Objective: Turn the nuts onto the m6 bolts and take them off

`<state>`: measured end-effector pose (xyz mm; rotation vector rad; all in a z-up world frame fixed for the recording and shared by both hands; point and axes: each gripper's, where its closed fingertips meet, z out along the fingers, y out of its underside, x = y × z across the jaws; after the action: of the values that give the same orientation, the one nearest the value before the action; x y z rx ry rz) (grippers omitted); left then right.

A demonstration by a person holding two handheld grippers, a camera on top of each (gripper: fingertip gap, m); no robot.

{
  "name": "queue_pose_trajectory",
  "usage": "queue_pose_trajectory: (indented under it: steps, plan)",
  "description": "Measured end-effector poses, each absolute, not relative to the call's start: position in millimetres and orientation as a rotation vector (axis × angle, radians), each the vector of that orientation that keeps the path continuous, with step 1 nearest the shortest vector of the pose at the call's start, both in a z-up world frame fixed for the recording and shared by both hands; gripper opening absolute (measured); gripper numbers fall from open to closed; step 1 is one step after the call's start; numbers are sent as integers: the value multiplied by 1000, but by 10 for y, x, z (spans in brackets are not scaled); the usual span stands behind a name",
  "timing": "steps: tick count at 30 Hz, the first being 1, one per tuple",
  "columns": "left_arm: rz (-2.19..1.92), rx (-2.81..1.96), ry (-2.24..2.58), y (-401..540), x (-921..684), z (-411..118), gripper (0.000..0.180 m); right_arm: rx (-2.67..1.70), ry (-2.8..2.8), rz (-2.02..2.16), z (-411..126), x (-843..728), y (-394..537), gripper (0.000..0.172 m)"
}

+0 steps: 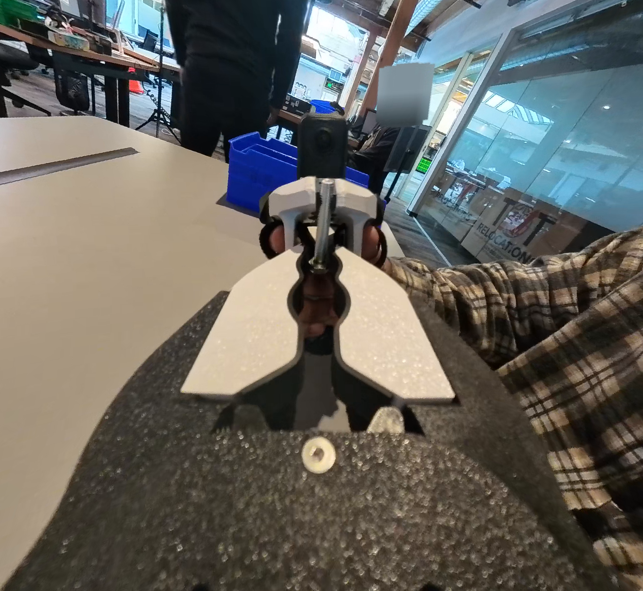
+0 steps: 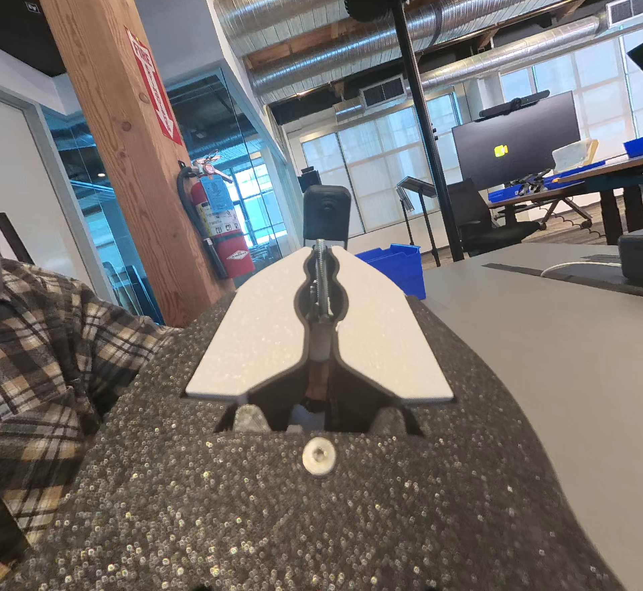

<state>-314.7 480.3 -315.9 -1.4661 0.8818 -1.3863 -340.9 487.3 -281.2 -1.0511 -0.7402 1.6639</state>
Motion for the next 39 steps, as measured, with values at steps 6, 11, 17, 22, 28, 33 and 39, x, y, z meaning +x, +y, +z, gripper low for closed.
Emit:
queue_pose_trajectory:
  steps: [6,11,17,22,28,33,39]
  plan:
    - [-1347,-1473,906,4799,-3163,-3174,11,-1055,-753,1663,-2820,-3412,4864,6]
    - [-1310,-1498,917,4817,-3186,-3213,10,-1087,-767,1645,-2859,-3401,4893,10]
    - [-1259,-1533,938,4842,-3225,-3278,10,-1146,-855,1469,-2824,-3205,4989,25]
    - [-1229,-1552,972,4837,-3232,-3322,10,-1246,-1165,1215,-2877,-3134,4926,22]
    - [-1222,-1547,1004,4783,-3209,-3308,11,-1302,-1410,1112,-2866,-3291,4863,16]
    - [-1228,-1547,1011,4769,-3203,-3309,11,-1353,-1557,1052,-2988,-3423,4814,17]
    - [-1226,-1540,1002,4781,-3210,-3306,11,-1396,-1595,1085,-2993,-3474,4783,5]
